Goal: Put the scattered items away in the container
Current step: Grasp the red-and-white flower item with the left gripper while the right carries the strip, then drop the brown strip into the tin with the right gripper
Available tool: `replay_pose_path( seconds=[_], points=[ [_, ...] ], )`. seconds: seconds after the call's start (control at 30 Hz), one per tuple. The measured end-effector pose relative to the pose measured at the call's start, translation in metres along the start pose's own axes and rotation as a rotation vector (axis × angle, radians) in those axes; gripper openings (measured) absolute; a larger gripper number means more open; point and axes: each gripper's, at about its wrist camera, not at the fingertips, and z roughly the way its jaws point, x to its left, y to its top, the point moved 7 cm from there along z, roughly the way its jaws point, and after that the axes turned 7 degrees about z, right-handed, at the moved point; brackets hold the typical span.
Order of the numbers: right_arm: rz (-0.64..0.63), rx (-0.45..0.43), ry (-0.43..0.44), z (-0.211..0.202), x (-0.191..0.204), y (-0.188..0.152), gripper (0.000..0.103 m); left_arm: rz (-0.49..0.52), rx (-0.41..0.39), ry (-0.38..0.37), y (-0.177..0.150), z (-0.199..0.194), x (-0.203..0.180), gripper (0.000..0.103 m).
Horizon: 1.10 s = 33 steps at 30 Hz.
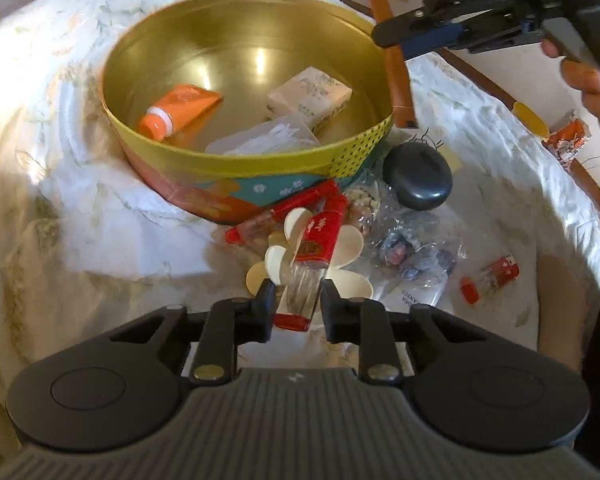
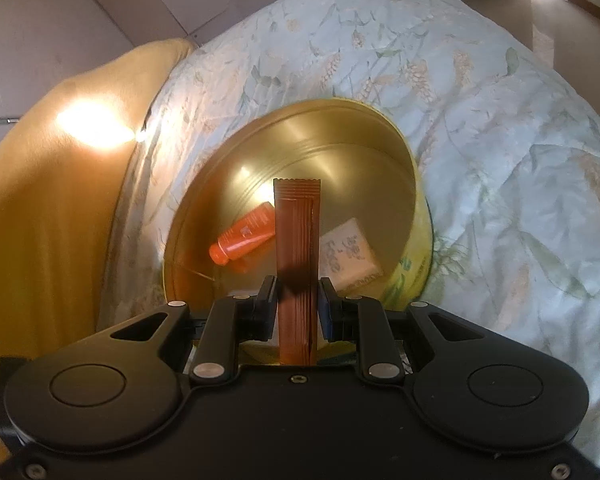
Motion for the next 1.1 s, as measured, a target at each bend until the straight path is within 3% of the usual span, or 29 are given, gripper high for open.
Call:
replay_pose_path(
  seconds=[0.13, 0.37, 0.5, 0.53, 0.57, 0.63, 0.77, 1.1],
  points=[
    [0.019, -0.008, 0.008, 0.001, -0.005, 0.002, 0.02, -0.056, -0.057, 0.023, 0.007, -0.021, 0.003, 0.012],
    [0.09, -0.008, 0.048, 0.006, -0.007, 0.012, 0.02, -0.054, -0.138, 0.044, 0.015, -0.047, -0.007, 0.011],
    [0.059, -0.038, 0.064, 0.009, 0.003, 0.016, 0.024, -0.064, -0.151, 0.055, 0.014, -0.052, -0.006, 0.011],
    [0.052, -0.043, 0.057, 0.011, 0.004, 0.015, 0.042, -0.063, -0.144, 0.058, 0.013, -0.051, -0.005, 0.011],
    [0.053, -0.038, 0.048, 0.012, 0.004, 0.013, 0.069, -0.061, -0.138, 0.065, 0.012, -0.05, -0.004, 0.011],
    [0.063, -0.063, 0.017, 0.009, 0.001, 0.009, 0.088, -0.065, -0.137, 0.072, 0.01, -0.052, 0.0, 0.011],
    [0.022, -0.084, -0.058, -0.002, -0.011, 0.0, 0.088, -0.093, -0.177, 0.087, 0.011, -0.064, 0.008, 0.011],
    [0.119, -0.036, -0.099, -0.044, -0.052, -0.029, 0.093, -0.1, -0.238, 0.088, 0.02, -0.076, 0.004, 0.011]
  ],
)
